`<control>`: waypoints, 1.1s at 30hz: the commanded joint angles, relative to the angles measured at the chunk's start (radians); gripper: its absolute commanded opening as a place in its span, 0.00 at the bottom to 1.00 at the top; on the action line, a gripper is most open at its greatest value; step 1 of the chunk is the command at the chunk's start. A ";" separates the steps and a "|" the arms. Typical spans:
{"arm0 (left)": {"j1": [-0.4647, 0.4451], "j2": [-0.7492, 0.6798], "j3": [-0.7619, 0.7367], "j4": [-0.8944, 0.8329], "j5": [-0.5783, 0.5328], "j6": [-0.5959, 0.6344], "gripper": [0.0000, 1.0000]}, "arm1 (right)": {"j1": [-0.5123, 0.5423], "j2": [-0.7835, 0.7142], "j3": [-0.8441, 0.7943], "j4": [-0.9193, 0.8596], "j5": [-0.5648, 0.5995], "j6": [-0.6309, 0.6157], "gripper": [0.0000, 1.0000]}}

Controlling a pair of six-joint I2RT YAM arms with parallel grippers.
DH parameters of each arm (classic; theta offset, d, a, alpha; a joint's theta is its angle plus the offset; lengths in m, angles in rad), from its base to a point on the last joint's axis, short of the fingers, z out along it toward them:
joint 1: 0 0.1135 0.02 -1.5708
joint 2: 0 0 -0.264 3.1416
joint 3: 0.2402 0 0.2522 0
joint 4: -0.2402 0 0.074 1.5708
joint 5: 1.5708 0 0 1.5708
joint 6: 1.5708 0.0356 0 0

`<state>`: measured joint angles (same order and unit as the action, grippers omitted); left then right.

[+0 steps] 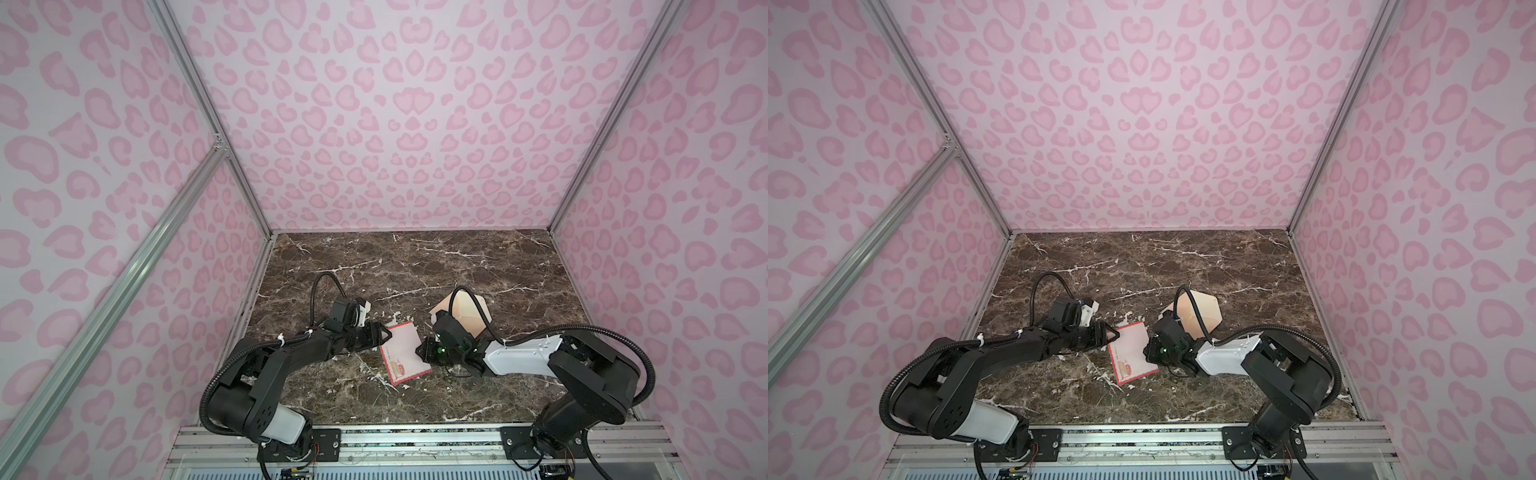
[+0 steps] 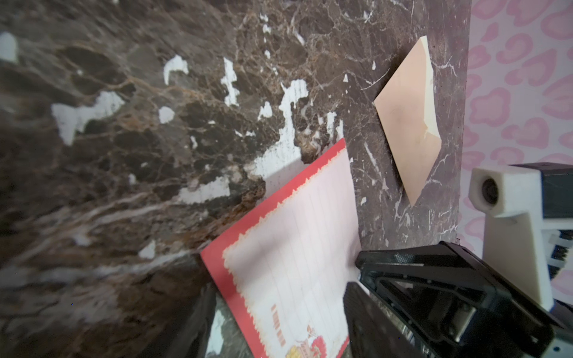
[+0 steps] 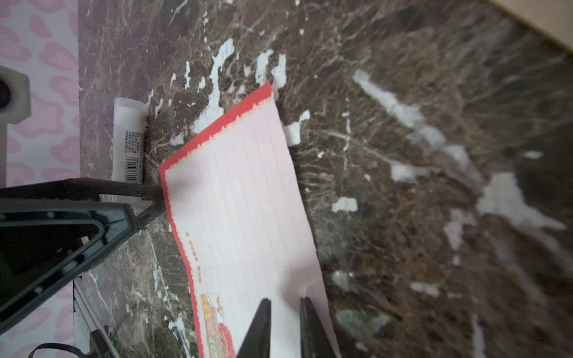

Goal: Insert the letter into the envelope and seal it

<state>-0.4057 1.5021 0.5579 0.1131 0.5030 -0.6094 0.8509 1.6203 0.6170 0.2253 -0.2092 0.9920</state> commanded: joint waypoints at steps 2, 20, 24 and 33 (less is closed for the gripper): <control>0.001 0.007 -0.009 -0.031 -0.008 -0.001 0.68 | 0.002 0.018 -0.014 -0.023 0.008 0.005 0.21; 0.002 -0.049 -0.022 -0.003 0.010 -0.014 0.54 | 0.002 0.032 -0.017 -0.021 0.001 0.008 0.21; 0.002 -0.044 -0.025 0.012 0.017 -0.014 0.51 | 0.002 0.037 -0.016 -0.016 -0.005 0.010 0.21; 0.003 -0.025 -0.025 0.036 0.031 -0.019 0.43 | 0.002 0.039 -0.014 -0.021 -0.007 0.007 0.21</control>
<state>-0.4049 1.4761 0.5304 0.1299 0.5201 -0.6331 0.8509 1.6455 0.6098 0.2935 -0.2173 1.0023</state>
